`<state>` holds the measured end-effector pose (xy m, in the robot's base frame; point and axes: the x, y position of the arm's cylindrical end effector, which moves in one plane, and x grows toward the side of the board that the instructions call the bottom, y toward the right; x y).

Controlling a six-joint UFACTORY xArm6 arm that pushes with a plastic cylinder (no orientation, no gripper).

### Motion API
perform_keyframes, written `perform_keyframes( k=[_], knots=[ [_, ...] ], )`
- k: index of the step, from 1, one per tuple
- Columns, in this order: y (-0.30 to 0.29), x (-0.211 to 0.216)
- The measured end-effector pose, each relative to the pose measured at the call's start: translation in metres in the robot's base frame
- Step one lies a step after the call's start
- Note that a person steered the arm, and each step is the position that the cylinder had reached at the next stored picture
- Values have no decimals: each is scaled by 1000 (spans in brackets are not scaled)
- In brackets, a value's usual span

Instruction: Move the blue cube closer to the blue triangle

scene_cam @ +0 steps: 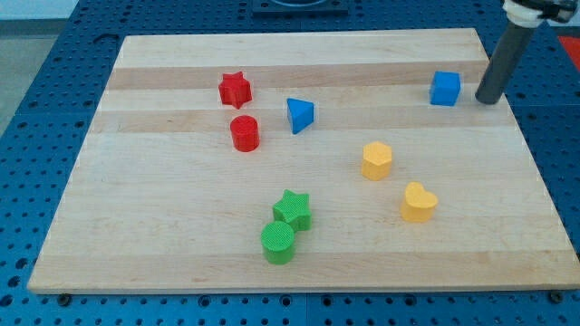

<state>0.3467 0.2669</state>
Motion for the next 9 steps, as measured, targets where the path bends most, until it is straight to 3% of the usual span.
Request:
perform_keyframes(
  k=[8,9],
  knots=[
    [-173,8],
    [-161,8]
  ],
)
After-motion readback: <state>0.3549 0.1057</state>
